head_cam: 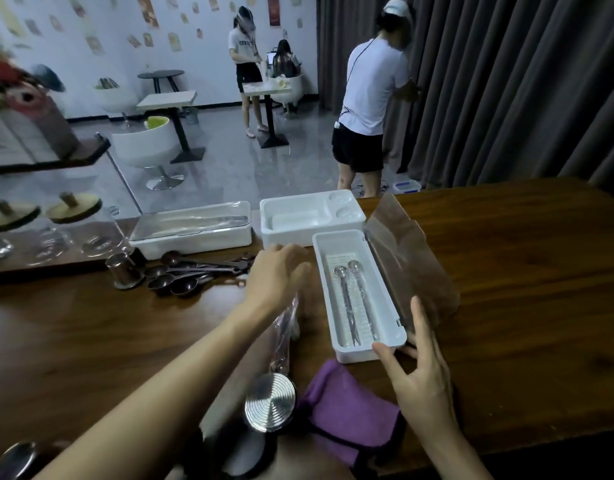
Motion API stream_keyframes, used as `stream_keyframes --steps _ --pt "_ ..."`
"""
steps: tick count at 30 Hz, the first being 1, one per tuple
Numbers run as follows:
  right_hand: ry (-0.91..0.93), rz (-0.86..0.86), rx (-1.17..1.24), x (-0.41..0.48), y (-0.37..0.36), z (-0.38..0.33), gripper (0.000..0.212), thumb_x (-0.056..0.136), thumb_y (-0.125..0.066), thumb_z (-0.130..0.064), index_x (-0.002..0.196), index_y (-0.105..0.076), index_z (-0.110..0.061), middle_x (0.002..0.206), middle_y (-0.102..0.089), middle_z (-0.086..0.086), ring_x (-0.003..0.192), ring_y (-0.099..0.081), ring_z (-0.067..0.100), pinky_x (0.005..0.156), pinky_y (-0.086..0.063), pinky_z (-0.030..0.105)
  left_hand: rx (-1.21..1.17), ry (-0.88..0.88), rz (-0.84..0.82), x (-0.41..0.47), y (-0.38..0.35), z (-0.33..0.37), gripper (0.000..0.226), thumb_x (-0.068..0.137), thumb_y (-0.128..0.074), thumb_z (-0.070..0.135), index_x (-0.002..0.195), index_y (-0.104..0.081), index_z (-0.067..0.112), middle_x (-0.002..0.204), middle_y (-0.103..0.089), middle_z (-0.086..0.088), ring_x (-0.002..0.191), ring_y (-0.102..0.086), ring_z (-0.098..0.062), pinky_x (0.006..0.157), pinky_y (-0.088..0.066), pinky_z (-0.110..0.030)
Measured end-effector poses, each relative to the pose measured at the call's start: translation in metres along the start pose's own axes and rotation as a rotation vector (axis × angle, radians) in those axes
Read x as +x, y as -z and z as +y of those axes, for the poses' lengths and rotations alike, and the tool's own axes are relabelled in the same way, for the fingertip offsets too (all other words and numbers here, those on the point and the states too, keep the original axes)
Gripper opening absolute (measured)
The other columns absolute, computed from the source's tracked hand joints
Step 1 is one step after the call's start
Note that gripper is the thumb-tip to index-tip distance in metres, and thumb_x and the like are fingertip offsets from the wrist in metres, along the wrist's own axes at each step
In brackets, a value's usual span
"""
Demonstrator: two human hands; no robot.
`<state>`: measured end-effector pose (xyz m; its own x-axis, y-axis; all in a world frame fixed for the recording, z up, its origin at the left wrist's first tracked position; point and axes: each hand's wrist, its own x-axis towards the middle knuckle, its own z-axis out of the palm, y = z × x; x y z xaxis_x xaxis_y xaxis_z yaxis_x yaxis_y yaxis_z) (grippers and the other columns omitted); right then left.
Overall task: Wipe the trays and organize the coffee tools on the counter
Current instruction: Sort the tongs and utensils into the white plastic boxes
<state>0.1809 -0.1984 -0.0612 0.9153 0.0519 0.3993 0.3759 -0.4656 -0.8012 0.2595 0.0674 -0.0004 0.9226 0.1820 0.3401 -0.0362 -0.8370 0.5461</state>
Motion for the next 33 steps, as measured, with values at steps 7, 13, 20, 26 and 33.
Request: stream_keyframes --steps 7,13,20,26,33 --pt "-0.018 0.007 0.035 -0.001 -0.001 -0.003 0.089 0.077 -0.065 -0.056 0.15 -0.014 -0.062 0.15 -0.047 -0.002 0.105 -0.06 0.0 0.086 -0.052 0.027 0.116 0.109 -0.479 -0.045 0.028 -0.032 0.049 0.081 -0.078 0.049 0.121 -0.057 0.03 0.095 -0.073 0.005 0.085 -0.065 -0.014 0.066 -0.04 -0.027" --pt "-0.042 -0.001 0.029 -0.001 0.001 -0.005 0.092 0.078 -0.068 -0.05 0.154 -0.017 -0.054 0.152 -0.043 -0.005 0.103 -0.056 -0.011 0.087 -0.053 0.029 0.15 0.046 -0.569 -0.064 0.02 -0.03 0.07 0.081 -0.08 0.045 0.142 -0.047 0.035 0.1 -0.072 0.002 0.09 -0.065 -0.017 0.074 -0.047 -0.029" --pt "-0.041 0.004 0.012 -0.002 0.002 -0.004 0.091 0.079 -0.067 -0.053 0.157 -0.019 -0.048 0.152 -0.044 -0.007 0.114 -0.061 0.009 0.091 -0.056 0.035 -0.167 0.11 -0.445 -0.072 0.013 -0.032 0.049 0.086 -0.077 0.028 0.132 -0.06 0.034 0.082 -0.073 0.004 0.064 -0.064 -0.001 0.065 -0.049 -0.02" --pt "-0.037 -0.008 0.0 -0.001 0.002 -0.002 0.091 0.08 -0.066 -0.054 0.157 -0.016 -0.048 0.156 -0.042 -0.003 0.122 -0.059 0.014 0.094 -0.057 0.041 -0.426 0.118 -0.302 -0.059 0.017 -0.019 0.057 0.087 -0.079 0.03 0.141 -0.059 0.03 0.076 -0.069 0.003 0.061 -0.058 0.003 0.071 -0.046 -0.022" --pt "-0.038 -0.006 0.012 -0.001 0.0 0.001 0.091 0.082 -0.066 -0.055 0.156 -0.014 -0.052 0.16 -0.037 -0.004 0.134 -0.052 0.019 0.1 -0.054 0.046 -0.363 0.005 -0.287 -0.028 0.016 0.032 0.059 0.088 -0.077 0.04 0.142 -0.057 0.029 0.079 -0.064 0.01 0.073 -0.059 0.0 0.073 -0.047 -0.021"
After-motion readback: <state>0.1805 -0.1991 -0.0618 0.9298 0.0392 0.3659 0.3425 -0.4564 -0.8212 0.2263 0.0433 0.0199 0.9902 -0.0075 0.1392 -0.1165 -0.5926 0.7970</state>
